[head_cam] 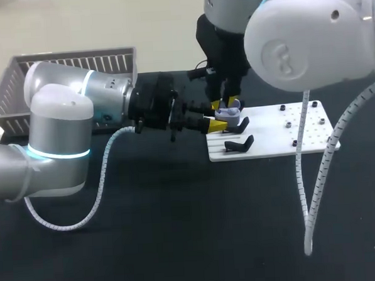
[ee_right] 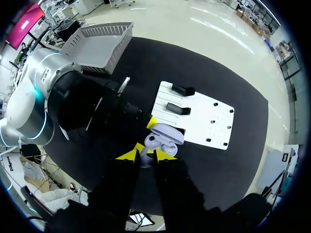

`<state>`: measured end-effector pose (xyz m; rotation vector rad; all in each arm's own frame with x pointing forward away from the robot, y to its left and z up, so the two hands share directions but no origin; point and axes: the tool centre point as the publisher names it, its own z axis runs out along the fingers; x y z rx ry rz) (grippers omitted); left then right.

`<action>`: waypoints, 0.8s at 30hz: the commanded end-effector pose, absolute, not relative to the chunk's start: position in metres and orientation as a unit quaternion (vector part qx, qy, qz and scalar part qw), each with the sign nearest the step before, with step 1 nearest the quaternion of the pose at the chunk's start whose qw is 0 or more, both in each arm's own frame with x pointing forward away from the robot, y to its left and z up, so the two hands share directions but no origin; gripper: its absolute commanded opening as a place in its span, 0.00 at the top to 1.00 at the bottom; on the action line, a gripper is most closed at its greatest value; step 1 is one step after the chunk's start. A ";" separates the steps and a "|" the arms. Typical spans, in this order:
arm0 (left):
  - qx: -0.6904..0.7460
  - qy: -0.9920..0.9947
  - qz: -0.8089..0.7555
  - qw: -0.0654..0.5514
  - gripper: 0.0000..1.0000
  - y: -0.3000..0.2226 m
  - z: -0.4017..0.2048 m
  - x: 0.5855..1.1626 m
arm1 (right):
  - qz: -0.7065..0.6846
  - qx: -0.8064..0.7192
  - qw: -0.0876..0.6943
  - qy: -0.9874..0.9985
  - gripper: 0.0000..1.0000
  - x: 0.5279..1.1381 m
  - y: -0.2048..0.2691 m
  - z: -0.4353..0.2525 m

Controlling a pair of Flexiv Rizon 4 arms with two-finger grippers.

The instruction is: Pick up each earbud case from the left stands, insert the matching earbuds, close the lid, and place the case in the box.

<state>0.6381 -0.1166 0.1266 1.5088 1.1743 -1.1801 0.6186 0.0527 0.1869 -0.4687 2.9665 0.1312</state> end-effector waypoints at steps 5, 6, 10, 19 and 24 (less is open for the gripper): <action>0.605 0.471 -0.473 0.434 1.00 -0.116 0.126 0.638 | 0.042 -0.154 0.067 0.985 1.00 0.626 0.053 0.183; 0.605 0.471 -0.473 0.434 1.00 -0.116 0.126 0.638 | 0.042 -0.153 0.067 0.985 1.00 0.627 0.053 0.183; 0.605 0.471 -0.473 0.434 1.00 -0.116 0.126 0.638 | 0.040 -0.152 0.065 0.985 1.00 0.629 0.053 0.181; 0.605 0.471 -0.473 0.434 1.00 -0.116 0.126 0.638 | 0.038 -0.147 0.058 0.987 1.00 0.631 0.053 0.176; 0.605 0.471 -0.473 0.434 1.00 -0.116 0.126 0.638 | 0.037 -0.144 0.056 0.987 1.00 0.632 0.053 0.174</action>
